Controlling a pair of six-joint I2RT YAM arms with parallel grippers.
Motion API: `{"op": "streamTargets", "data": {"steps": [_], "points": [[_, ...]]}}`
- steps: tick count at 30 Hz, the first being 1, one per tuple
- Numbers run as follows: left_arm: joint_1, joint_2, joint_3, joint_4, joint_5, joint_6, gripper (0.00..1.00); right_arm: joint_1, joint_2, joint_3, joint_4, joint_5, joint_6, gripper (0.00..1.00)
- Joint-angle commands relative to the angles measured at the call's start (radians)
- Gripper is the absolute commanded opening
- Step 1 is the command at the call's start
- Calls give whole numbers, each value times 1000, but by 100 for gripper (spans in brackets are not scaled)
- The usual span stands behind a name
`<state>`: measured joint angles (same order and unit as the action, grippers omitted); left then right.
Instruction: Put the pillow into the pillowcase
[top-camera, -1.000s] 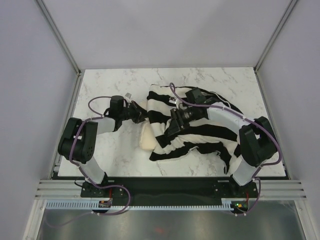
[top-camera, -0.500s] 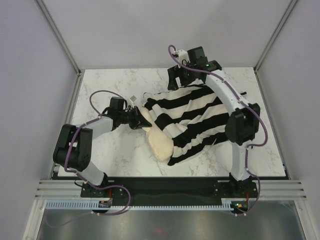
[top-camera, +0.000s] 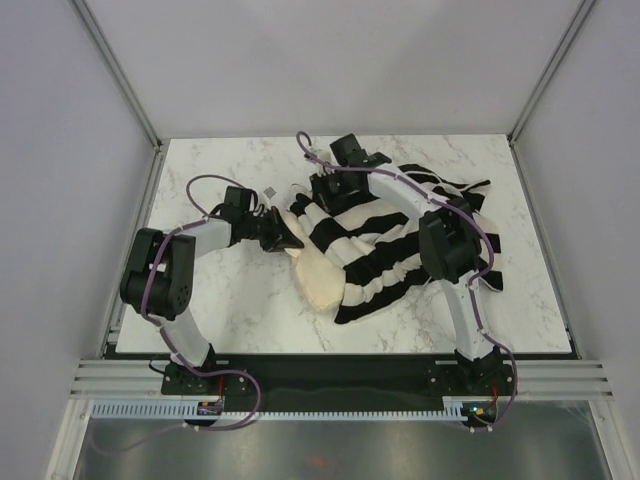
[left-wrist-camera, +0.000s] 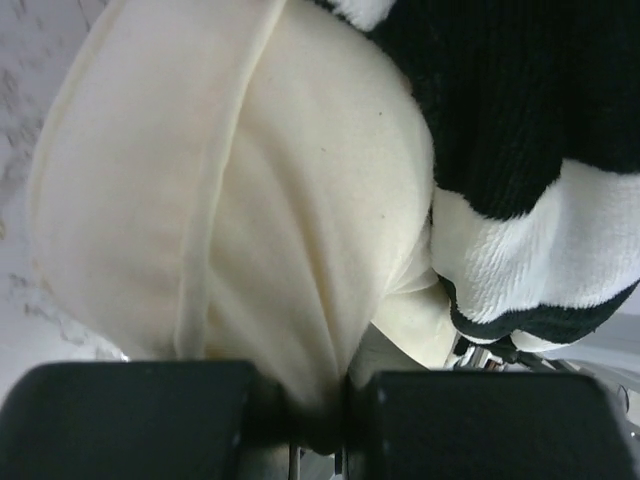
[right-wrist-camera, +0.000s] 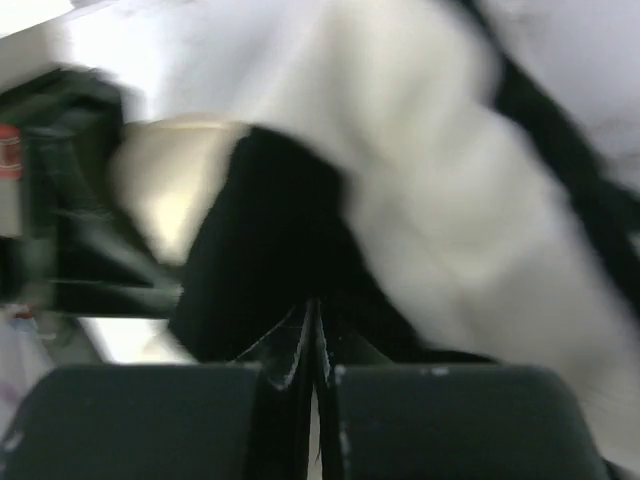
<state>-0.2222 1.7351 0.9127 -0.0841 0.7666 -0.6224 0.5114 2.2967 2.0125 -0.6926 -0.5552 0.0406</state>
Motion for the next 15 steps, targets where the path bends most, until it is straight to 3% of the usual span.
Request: {"op": "streamTargets", "data": {"steps": [1,5,8,11,12,15], "points": [[20,44,100,96,-12,41,2,146,-142,-67,150,-334,241,0],[27,37,127,210,54,-48,2,176,-226,-81,398,-403,438,0],[30,1,231,216,66,-43,2,144,-232,23,407,-388,427,0],[37,-5,368,106,46,21,2,79,-241,54,349,-281,385,1],[38,9,389,90,62,35,2,46,-246,57,305,-179,348,26],[37,1,373,43,76,47,2,4,-250,71,142,45,147,68]]}}
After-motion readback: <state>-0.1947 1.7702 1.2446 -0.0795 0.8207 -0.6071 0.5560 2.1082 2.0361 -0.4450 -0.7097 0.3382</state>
